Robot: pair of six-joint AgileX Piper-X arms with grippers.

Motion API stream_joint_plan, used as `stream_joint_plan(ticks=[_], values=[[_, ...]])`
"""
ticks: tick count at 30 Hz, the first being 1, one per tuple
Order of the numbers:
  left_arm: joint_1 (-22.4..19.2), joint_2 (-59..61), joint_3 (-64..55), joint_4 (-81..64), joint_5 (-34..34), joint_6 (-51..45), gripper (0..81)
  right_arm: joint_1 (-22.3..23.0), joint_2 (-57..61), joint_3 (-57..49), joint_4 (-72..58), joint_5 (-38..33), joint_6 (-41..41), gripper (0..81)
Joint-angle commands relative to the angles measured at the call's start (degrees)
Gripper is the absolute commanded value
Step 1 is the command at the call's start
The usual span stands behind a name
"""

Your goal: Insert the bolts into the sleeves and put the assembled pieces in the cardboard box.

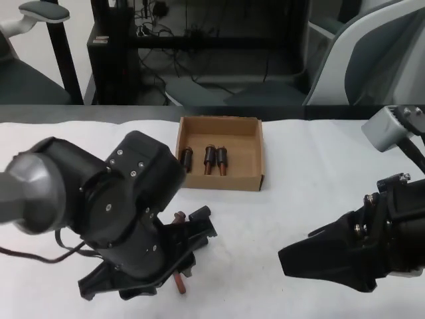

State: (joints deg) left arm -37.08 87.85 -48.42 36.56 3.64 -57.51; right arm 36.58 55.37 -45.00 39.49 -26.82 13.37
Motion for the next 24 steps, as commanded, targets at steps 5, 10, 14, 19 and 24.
stream_joint_plan(ticks=[5, 10, 14, 19, 24], values=[[-0.2, 1.6, -0.7, -4.5, -2.7, -4.2, 49.0, -0.1, -0.5, 0.0, 0.2, -1.6, -1.5, 60.9], [0.1, 2.3, -0.7, -5.3, -3.6, -4.2, 49.0, -0.1, -0.5, 0.0, 0.2, -1.6, -2.0, 60.9], [1.3, 2.3, -0.7, -5.4, -3.6, -4.2, 40.7, -0.1, -0.5, 0.0, 0.2, -1.6, -2.0, 60.9], [3.3, 2.3, -0.7, -5.5, -2.7, -3.8, 35.1, -0.1, -0.5, 0.0, 0.2, -1.6, -2.0, 60.9], [3.5, 2.3, -0.7, -5.6, -2.0, -1.3, 35.1, -0.1, -0.5, 0.0, 0.2, -1.6, -2.0, 60.9]])
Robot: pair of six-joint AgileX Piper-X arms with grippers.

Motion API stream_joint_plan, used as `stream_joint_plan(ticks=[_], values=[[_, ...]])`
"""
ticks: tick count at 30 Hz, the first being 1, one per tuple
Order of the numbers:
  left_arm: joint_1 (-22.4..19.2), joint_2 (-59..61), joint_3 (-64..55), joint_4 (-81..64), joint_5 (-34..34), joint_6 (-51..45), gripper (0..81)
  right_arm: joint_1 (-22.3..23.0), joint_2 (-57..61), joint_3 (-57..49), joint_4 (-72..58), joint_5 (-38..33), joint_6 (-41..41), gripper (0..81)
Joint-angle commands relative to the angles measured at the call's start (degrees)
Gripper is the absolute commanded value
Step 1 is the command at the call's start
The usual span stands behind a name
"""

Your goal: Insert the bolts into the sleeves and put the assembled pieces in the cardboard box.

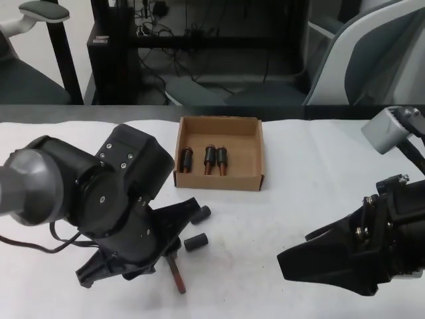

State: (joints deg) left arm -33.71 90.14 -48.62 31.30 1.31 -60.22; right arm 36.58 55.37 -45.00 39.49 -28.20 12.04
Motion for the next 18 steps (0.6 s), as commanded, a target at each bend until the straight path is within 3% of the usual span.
stream_joint_plan(ticks=[1, 18], values=[[0.1, 0.0, -0.5, -0.6, 0.3, 1.8, 35.1, -0.1, -0.5, 0.0, 0.2, -0.2, -0.6, 60.9], [-0.2, 5.8, -3.3, -3.2, 1.7, 3.0, 35.1, -0.1, -0.5, 0.0, 0.2, -0.2, -0.6, 60.9]])
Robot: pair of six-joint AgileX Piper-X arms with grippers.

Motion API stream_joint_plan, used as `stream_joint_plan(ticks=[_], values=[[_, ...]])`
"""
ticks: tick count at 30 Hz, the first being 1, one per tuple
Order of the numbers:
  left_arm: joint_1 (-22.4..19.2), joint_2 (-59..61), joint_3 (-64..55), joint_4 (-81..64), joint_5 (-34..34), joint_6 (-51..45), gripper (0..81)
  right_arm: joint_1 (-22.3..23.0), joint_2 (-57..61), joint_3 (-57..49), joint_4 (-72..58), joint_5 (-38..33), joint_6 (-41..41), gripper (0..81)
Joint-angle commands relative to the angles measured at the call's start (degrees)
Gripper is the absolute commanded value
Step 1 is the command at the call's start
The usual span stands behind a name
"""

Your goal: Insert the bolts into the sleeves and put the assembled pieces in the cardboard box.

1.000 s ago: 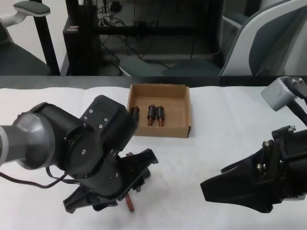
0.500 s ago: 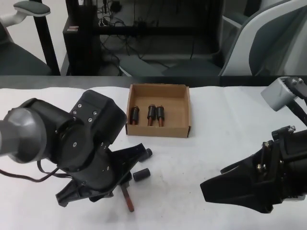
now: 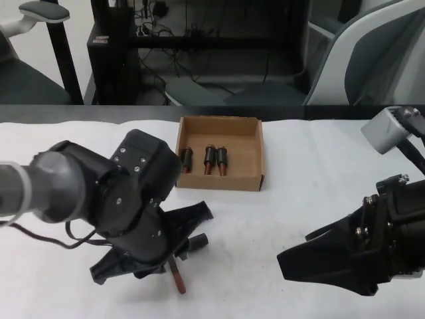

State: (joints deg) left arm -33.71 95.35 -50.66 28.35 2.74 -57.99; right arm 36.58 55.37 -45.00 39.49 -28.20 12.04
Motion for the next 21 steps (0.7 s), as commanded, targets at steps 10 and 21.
stream_joint_plan(ticks=[10, 21], values=[[-0.2, 2.6, -2.0, 2.0, 0.2, 1.9, 35.1, -0.1, -0.5, 0.0, 0.2, -0.2, -1.3, 60.9], [-0.2, 2.6, -2.0, 2.3, -1.6, 1.9, 35.1, -0.1, -0.5, 0.0, 0.2, -0.2, -1.9, 60.9]])
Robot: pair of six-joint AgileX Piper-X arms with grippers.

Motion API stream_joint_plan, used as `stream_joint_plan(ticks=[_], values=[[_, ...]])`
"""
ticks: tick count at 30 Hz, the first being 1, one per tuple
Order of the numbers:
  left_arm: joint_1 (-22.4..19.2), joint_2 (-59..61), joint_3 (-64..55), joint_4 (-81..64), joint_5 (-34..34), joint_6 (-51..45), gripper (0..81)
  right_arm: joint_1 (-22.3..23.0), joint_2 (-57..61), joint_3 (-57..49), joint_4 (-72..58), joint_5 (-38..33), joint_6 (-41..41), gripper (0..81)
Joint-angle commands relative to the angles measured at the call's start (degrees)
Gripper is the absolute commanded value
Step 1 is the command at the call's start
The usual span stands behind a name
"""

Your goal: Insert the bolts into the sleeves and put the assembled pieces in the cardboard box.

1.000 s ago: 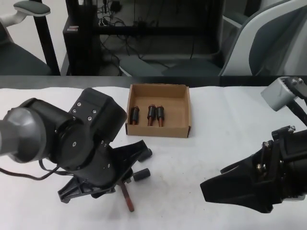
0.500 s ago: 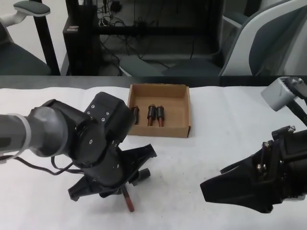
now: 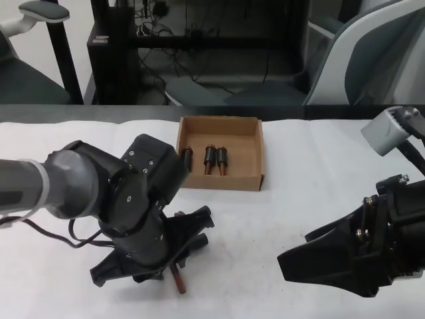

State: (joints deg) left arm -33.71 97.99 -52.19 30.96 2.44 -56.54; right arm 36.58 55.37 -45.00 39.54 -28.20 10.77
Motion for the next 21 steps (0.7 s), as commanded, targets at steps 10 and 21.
stream_joint_plan(ticks=[10, 21], values=[[-0.2, 1.8, -0.4, -0.3, -0.7, 0.4, 35.1, -0.1, -0.5, 0.0, 0.1, -0.2, -0.6, 60.9], [-0.2, 2.0, -0.4, -3.6, 0.4, 0.4, 1.0, -0.1, -0.5, 0.0, 0.1, -0.1, -0.6, 60.9]])
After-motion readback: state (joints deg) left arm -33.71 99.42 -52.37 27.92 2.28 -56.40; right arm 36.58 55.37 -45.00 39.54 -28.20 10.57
